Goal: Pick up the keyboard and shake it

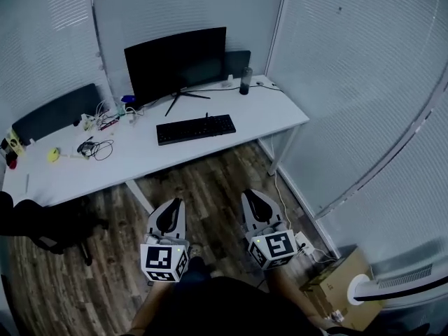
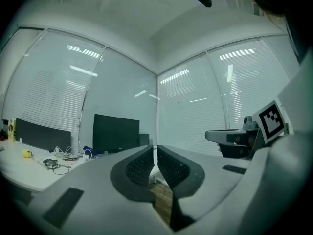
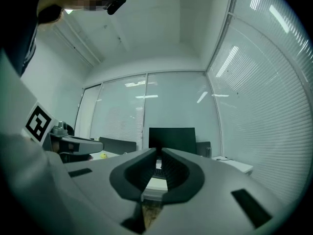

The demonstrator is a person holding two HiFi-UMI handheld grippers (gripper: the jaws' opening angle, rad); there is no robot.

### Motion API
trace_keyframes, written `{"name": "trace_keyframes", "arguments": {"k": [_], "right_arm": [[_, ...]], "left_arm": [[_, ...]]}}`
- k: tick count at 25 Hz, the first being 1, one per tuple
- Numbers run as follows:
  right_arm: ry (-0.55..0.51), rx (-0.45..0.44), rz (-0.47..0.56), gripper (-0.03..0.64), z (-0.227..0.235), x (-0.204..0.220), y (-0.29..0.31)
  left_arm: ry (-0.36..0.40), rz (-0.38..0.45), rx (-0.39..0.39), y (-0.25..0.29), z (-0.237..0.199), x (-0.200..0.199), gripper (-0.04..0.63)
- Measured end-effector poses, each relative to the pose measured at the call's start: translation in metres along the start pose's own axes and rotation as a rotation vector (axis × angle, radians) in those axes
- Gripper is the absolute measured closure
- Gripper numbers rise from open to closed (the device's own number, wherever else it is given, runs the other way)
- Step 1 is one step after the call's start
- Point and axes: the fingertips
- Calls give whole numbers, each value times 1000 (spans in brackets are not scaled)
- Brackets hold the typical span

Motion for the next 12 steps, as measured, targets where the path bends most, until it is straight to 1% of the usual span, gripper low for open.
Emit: {"name": "trace_keyframes", "arguments": {"k": [3, 7, 12], "right_arm": [[18, 12, -28, 586, -2, 10, 52], [9, 11, -31, 586, -5, 16, 116], [-14, 48, -37, 586, -23, 17, 175]], "left_arm": [[-14, 3, 3, 28, -46, 1, 571], [9, -5, 16, 70, -98, -2, 571], [-7, -13, 47, 97, -162, -2, 571]]}}
Point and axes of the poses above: the fingertips, and each gripper's own axes: y forward along the fingers, z to its right, x out of its underside, and after that the axes turned 12 degrees about x, right-handed
